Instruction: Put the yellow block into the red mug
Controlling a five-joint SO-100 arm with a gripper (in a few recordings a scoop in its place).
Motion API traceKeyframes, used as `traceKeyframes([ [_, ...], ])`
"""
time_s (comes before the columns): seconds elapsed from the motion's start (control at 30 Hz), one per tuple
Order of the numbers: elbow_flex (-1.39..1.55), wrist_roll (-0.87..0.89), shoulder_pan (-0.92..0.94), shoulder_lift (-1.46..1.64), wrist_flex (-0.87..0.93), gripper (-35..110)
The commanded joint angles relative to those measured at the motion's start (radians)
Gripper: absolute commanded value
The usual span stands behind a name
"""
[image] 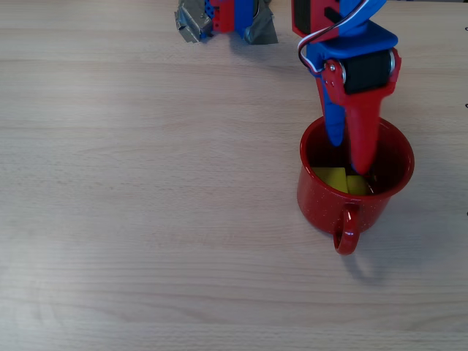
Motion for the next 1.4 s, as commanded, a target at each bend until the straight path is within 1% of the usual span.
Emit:
traceKeyframes([
  [0.0,-0.067,-0.002,-0.012,0.095,0.006,0],
  [0.27,-0.066,0.000,0.000,0.126,0.012,0],
  [0.6,-0.075,-0.080,0.046,0.229,-0.014,0],
  [0.97,-0.048,-0.114,0.221,0.410,-0.049,0],
  [1.2,0.080,-0.101,0.348,0.568,-0.083,0],
  [1.37,0.310,-0.127,0.430,0.732,-0.107,0],
])
